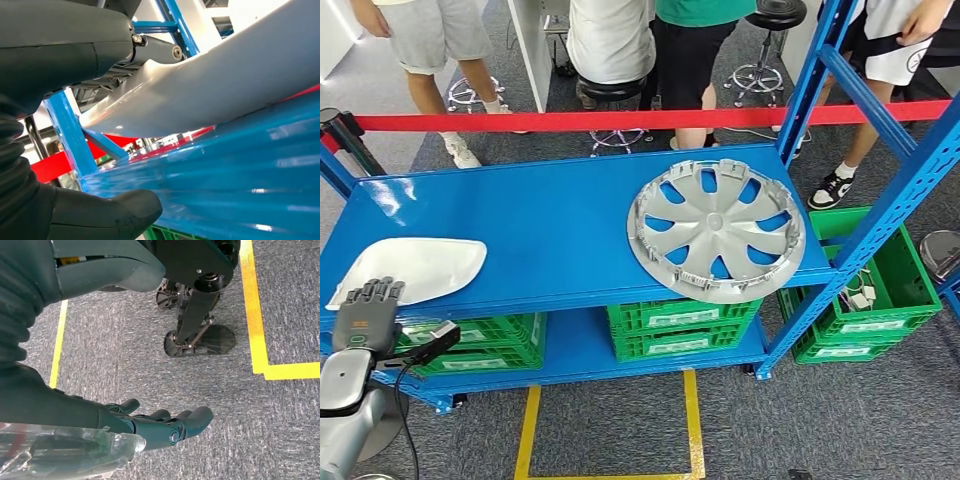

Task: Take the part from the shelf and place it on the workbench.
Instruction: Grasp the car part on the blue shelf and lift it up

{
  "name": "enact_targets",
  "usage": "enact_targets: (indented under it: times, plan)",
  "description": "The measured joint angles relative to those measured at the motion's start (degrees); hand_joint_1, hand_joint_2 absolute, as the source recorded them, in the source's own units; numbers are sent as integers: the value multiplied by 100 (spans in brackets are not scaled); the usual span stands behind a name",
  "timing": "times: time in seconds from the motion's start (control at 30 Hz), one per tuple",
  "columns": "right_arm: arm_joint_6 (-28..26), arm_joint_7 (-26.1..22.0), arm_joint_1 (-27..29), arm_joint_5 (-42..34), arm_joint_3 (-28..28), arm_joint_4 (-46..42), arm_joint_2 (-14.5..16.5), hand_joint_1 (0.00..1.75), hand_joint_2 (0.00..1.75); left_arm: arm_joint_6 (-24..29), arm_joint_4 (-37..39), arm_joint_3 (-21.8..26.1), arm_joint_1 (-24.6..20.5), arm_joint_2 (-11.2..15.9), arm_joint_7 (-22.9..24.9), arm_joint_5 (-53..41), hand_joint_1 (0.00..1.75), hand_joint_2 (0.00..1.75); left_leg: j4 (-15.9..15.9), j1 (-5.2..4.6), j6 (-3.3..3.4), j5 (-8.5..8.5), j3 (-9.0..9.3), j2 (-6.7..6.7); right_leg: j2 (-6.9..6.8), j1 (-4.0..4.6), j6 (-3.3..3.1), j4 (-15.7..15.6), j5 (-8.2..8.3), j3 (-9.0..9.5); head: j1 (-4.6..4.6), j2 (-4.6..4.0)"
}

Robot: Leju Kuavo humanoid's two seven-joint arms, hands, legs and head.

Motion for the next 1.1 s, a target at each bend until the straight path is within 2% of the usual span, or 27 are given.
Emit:
enact_targets:
  times: [0.07, 0.13, 0.2, 0.27, 0.47, 0.67, 1.1]
  plan:
    - [0, 0, -4, 0, 0, 0, 0, 0, 175, 14, 18, -14, -27, 2, -1, 0, 78, 175, 0, 0, 1, 1, 0, 0, 0, 0, 0, 0, 0, 0, 0, 0]
    - [0, 1, -9, 0, 0, 0, 0, 0, 175, 24, 37, -26, -51, 3, -1, 0, 114, 175, 0, 0, 1, 1, 0, 0, 0, 0, 0, 0, 0, 0, 0, 0]
    - [0, 1, -15, 0, 0, 0, 0, 0, 175, 31, 62, -42, -65, 3, -1, 0, 157, 175, 0, 0, 1, 1, 0, 0, -2, 0, 0, 0, 1, 0, 0, 0]
    - [0, 2, -20, 0, -1, 0, 0, 0, 175, 48, 84, -58, -70, 5, -1, -1, 171, 175, 0, -1, 4, 4, -1, -3, -10, 0, 0, -1, 0, 1, 1, 0]
    - [1, 3, -48, 0, -2, 0, 0, 0, 175, 83, 93, -80, -138, 38, -19, -2, 175, 175, -1, -4, 11, 20, -11, -18, -32, -4, 1, -6, 7, 8, 1, 0]
    - [5, 4, -50, 2, -2, 0, 0, 0, 175, 58, 100, -102, -323, 49, -57, -2, 175, 175, -2, -3, -12, 47, -21, -1, -2, -4, -13, -6, 47, -9, 0, 0]
    - [16, 3, -50, 8, -2, 0, 0, 0, 175, 126, 108, -175, -391, 50, -69, -2, 175, 175, -1, -3, -9, 54, -28, 0, -3, -4, -13, -8, 55, -24, 0, 0]
